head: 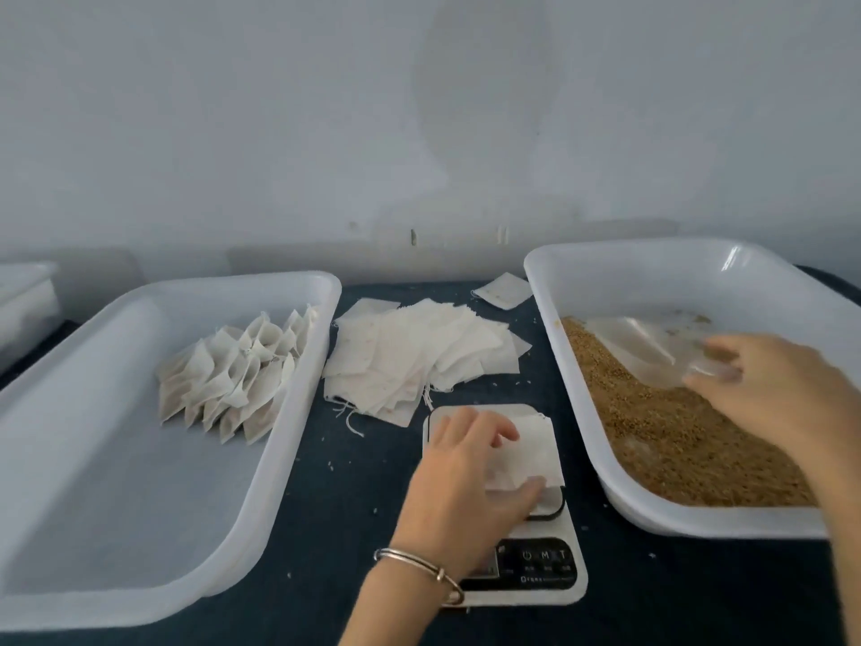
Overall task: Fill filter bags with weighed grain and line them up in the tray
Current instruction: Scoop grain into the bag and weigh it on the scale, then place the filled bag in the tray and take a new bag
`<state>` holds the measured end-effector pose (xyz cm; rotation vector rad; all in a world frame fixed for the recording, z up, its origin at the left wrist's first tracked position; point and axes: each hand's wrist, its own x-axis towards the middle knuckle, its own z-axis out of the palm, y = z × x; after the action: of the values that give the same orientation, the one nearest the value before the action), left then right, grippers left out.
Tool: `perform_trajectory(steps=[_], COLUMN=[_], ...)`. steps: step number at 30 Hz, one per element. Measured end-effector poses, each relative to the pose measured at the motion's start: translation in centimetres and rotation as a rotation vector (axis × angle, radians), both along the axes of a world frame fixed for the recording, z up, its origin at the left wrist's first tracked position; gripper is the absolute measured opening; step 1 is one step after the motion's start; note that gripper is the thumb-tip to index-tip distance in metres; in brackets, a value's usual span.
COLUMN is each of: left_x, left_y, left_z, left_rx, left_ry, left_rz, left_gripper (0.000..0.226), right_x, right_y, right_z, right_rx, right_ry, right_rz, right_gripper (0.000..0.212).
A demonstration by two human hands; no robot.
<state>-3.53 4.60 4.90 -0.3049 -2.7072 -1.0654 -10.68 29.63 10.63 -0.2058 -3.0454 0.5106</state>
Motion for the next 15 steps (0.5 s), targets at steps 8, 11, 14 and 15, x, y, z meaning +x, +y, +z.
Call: perform_trajectory(steps=[8, 11, 14, 15], left_x=[-2.0, -2.2, -2.0, -2.0], left_y=[3.4, 3.4, 2.1, 1.2], left_z=[-0.5, -0.1, 0.1, 0.3], left_rx=[-0.398, -0.448, -0.315, -0.219], left_ry=[0.016, 0.092, 0.106, 0.09], left_rz=[0.005, 0.037, 0.08, 0.114], left_gripper=[0.035, 0.02, 0.005, 0.006], right_x=[0.0, 1.2, 2.7, 3.3], right_y=[-1.7, -2.6, -4.2, -5.2], right_z=[-0.5, -0.4, -0.3, -0.3], right_rx=[0.052, 0.016, -0.151, -0.258], right_ry=[-0.143, 0.093, 0.442, 0.504], right_rz=[0.04, 0.111, 0.301, 0.363], right_gripper=[0.074, 0.066, 0.05, 0.043])
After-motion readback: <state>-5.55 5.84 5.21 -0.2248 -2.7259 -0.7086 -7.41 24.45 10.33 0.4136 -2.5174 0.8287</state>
